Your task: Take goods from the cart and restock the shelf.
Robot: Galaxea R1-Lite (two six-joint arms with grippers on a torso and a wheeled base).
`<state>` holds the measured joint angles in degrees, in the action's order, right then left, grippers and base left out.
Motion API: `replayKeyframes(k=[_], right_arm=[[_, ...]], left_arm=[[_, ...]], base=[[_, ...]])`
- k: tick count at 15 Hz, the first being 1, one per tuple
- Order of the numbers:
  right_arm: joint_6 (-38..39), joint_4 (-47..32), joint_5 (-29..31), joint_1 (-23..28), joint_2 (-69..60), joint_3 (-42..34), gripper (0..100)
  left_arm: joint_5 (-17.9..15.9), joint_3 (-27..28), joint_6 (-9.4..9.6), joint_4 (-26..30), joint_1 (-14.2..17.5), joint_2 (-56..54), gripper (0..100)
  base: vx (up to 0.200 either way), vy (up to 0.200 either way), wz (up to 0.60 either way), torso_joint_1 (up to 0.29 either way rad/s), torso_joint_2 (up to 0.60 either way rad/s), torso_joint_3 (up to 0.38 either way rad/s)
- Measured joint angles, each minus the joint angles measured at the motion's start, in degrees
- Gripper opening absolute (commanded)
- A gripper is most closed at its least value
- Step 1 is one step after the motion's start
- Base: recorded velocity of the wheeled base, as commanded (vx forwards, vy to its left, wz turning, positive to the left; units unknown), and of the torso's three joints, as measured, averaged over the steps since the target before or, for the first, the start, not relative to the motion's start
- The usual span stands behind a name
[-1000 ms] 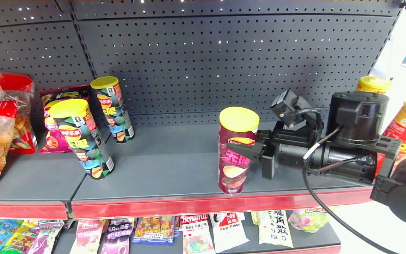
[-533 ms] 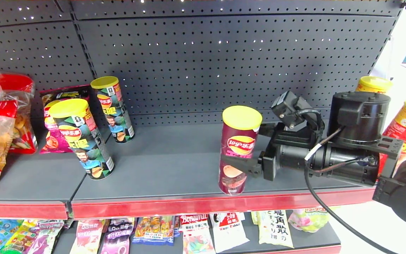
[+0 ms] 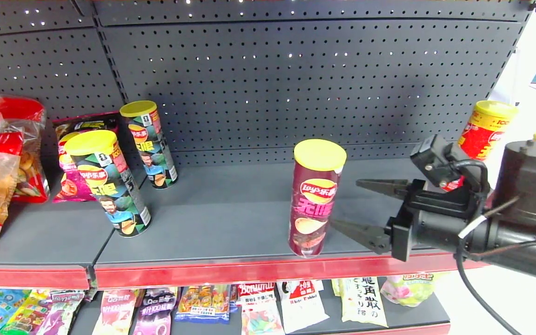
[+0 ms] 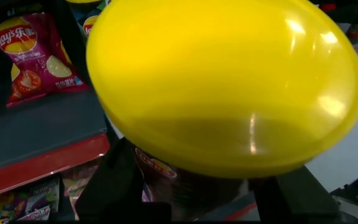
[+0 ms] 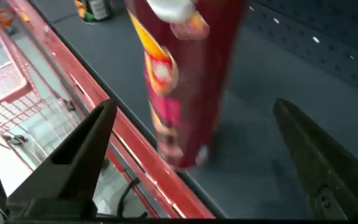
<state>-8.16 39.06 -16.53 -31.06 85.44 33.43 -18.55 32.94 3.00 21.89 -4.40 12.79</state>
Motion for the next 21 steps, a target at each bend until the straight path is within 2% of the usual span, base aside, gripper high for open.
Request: replayKeyframes(k=[2, 4, 8, 11, 13, 18, 19, 21], right_arm=[[0.0, 0.0, 0.9, 2.6, -4.2, -4.4, 100], [0.0, -0.2, 4.4, 6.1, -9.9, -10.2, 100], [0.0, -3.6, 7.9, 17.9, -22.7, -18.3, 100], [0.0, -17.4, 8.1, 25.6, -35.1, -19.4, 100], [0.0, -30.9, 8.0, 29.5, -45.6, -18.3, 100], [0.2, -57.5, 9.5, 32.4, -71.6, -17.1, 100], [0.7, -60.6, 10.7, 32.3, -75.6, -17.2, 100], [1.7, -59.5, 13.0, 31.7, -80.7, -19.4, 100]], left_arm=[[-0.3, -0.3, -0.13, 0.0, 0.0, 0.4, 0], [-0.5, -0.4, -0.22, 0.0, -0.1, 1.5, 0], [-2.9, -0.3, -0.27, -4.3, -0.2, 6.6, 0], [-3.3, -0.3, -0.22, -5.9, -0.2, 10.0, 0], [-3.6, -0.4, -0.22, -7.0, -0.1, 11.3, 0], [-4.4, -0.1, -0.21, -7.2, -0.2, 12.5, 0], [-4.5, 0.0, -0.18, -7.7, -0.2, 12.9, 0], [-4.5, 0.0, -0.21, -9.0, -0.2, 13.6, 0]], base=[[0.0, 0.0, 0.0, 0.0, 0.0, 0.0], [0.0, 0.0, 0.0, 0.0, 0.0, 0.0], [0.0, 0.0, 0.0, 0.0, 0.0, 0.0], [0.0, 0.0, 0.0, 0.0, 0.0, 0.0], [0.0, 0.0, 0.0, 0.0, 0.0, 0.0], [0.0, 0.0, 0.0, 0.0, 0.0, 0.0], [0.0, 0.0, 0.0, 0.0, 0.0, 0.0], [0.0, 0.0, 0.0, 0.0, 0.0, 0.0]])
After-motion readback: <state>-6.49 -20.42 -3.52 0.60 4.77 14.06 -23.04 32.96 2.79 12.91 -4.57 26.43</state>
